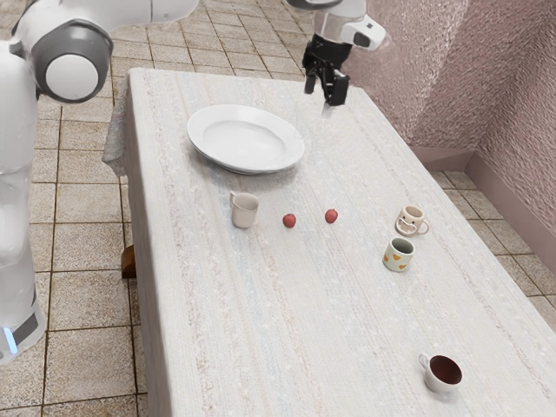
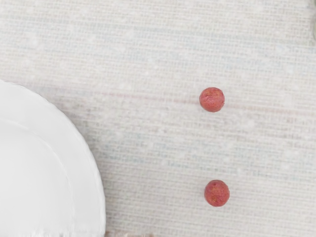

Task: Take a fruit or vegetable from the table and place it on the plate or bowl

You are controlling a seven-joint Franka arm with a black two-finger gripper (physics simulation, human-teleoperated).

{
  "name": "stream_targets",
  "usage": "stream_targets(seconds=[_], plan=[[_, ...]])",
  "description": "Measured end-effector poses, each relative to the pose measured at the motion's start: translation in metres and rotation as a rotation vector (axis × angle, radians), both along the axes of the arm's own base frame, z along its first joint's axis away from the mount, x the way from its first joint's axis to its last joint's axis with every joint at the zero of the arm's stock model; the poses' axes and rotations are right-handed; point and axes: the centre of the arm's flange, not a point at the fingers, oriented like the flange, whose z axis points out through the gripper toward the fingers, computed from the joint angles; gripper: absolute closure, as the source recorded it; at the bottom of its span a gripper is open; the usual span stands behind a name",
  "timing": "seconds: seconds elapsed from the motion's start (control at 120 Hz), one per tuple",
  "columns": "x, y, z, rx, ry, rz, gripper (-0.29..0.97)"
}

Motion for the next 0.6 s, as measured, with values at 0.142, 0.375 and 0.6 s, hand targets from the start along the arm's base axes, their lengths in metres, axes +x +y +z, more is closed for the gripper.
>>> stream_targets(seconds=[0.142, 0.375, 0.6], plan=[[-0.011, 0.055, 0.002, 0.016, 0.026, 0.077, 0.00], [-0.066, 0.016, 0.119, 0.063, -0.179, 0.039, 0.00], [-0.036, -0.170, 0.039, 0.109, 0.006, -0.222, 0.00]])
